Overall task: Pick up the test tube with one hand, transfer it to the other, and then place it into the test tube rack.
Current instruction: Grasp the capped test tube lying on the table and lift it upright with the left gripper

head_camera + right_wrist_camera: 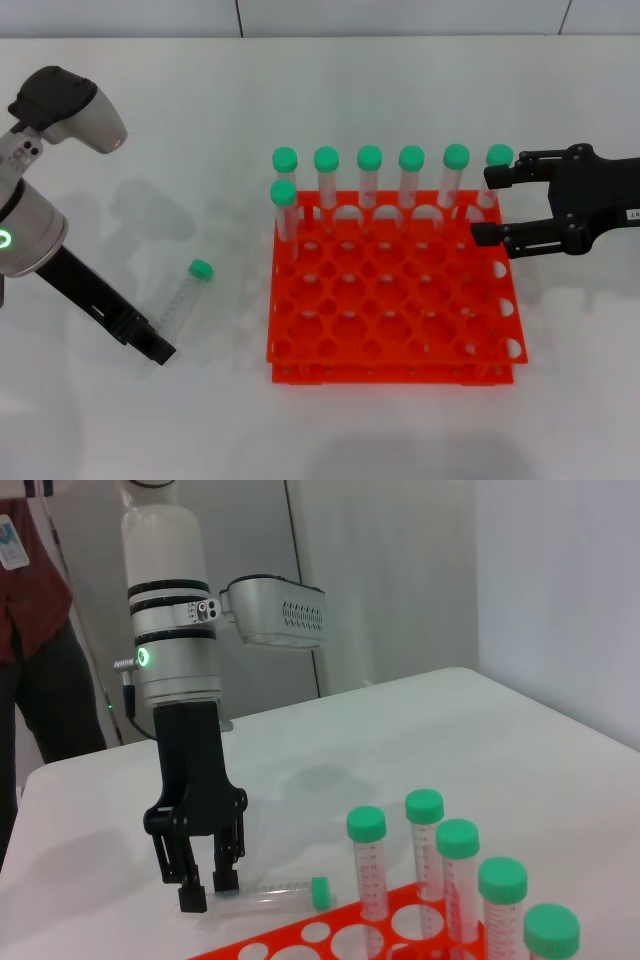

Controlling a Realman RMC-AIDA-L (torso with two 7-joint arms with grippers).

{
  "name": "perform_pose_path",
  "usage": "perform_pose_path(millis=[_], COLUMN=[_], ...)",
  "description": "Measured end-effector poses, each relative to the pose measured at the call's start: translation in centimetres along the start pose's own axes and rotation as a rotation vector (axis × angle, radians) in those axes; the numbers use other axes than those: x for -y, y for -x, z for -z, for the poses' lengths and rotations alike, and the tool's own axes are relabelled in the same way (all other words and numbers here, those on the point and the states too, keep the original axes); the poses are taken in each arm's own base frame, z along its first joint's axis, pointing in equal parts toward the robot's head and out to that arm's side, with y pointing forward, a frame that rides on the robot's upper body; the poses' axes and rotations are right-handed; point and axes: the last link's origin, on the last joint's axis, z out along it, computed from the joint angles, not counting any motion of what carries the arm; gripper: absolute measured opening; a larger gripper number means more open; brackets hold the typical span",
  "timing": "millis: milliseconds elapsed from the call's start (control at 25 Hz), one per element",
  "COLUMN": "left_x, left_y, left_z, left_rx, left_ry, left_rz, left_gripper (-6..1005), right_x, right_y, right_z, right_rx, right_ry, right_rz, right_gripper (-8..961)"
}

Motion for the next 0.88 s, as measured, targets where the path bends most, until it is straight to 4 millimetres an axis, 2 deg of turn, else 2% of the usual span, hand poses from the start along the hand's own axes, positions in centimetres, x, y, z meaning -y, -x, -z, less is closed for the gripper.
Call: perform_pose_path(millis=[880], left_x=[0.28], left_y=[0.16], left_z=[-0.2], left_rx=[0.014], left_ry=[-0.021], left_rz=[0.005], left_gripper=[276], right_x=[0.07], right_y=[0.07], right_z=[-0.02], right_rx=[0.001], right_ry=[-0.003], right_rz=[0.002], right_gripper=[755])
